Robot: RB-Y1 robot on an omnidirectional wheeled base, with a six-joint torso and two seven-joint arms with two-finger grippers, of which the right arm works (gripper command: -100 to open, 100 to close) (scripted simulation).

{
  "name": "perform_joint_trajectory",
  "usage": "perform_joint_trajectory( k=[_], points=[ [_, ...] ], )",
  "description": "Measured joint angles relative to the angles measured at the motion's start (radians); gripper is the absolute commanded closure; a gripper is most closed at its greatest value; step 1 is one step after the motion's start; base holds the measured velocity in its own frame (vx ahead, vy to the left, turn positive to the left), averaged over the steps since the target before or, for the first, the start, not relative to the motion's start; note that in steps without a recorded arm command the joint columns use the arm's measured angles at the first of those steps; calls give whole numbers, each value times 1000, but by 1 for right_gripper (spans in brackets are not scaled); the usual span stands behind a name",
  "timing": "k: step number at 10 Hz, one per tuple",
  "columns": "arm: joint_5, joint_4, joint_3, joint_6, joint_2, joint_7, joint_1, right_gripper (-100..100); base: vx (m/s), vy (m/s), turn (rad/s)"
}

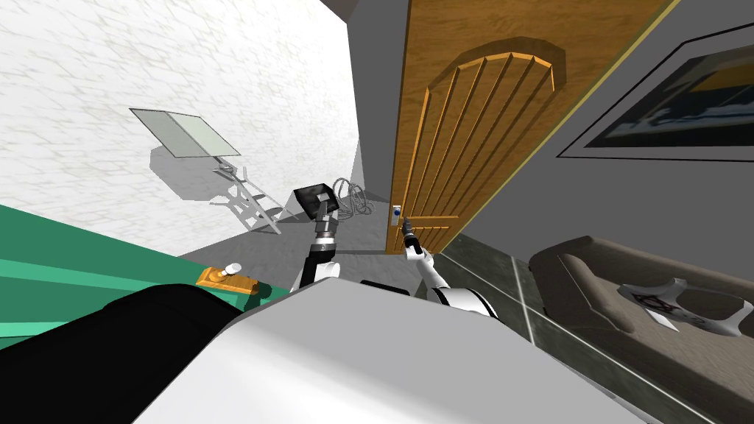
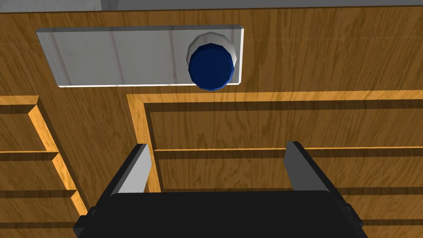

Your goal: Push the door open

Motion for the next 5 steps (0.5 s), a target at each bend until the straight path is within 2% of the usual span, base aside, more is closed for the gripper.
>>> perform_joint_trajectory(
  k=[1,2,3,5],
  points=[
    [0,-7,0,4,-13,2,3,-100,30,-19,-5],
    [2,-35,5,19,-32,1,15,-100,31,-19,-4],
    [1,-22,4,17,-43,-1,7,-100,-38,28,10],
    [0,-12,5,9,-10,1,4,-100,-18,15,5]
  ],
)
